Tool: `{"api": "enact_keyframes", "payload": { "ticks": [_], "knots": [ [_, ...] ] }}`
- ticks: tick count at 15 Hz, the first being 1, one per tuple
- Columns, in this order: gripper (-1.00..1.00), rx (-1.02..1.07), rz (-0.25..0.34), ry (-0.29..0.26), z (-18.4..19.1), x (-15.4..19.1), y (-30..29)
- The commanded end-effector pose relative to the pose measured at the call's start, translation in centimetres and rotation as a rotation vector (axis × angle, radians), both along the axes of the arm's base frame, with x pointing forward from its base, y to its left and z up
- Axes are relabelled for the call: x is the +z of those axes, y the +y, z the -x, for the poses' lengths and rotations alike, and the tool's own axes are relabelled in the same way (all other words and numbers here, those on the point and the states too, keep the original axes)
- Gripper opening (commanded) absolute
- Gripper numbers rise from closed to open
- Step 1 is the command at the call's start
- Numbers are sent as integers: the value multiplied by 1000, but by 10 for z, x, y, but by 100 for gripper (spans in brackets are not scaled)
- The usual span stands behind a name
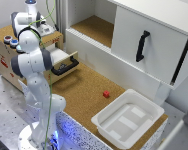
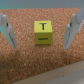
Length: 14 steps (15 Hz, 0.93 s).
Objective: Go towards the yellow block and lift it
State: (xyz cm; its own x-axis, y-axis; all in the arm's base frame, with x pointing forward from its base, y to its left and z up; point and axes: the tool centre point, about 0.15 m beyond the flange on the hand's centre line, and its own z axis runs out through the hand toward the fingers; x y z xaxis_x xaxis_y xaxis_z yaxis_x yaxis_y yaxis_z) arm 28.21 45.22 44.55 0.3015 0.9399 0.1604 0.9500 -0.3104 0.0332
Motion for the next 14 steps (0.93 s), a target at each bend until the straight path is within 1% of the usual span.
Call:
{"api": "enact_keyframes", "payload": {
  "ticks": [1,5,8,9,10,11,12,14],
  "knots": [
    [100,-51,190,79,-24,6,48],
    [100,-41,196,82,-21,3,63],
    [100,-44,208,88,-22,-7,69],
    [100,-44,211,81,-24,-9,69],
    [-100,-51,217,72,-25,-9,70],
    [-100,-52,236,48,-25,-9,70],
    [-100,-59,231,48,-26,-7,69],
    [-100,-53,251,47,-23,-9,70]
  ]
}}
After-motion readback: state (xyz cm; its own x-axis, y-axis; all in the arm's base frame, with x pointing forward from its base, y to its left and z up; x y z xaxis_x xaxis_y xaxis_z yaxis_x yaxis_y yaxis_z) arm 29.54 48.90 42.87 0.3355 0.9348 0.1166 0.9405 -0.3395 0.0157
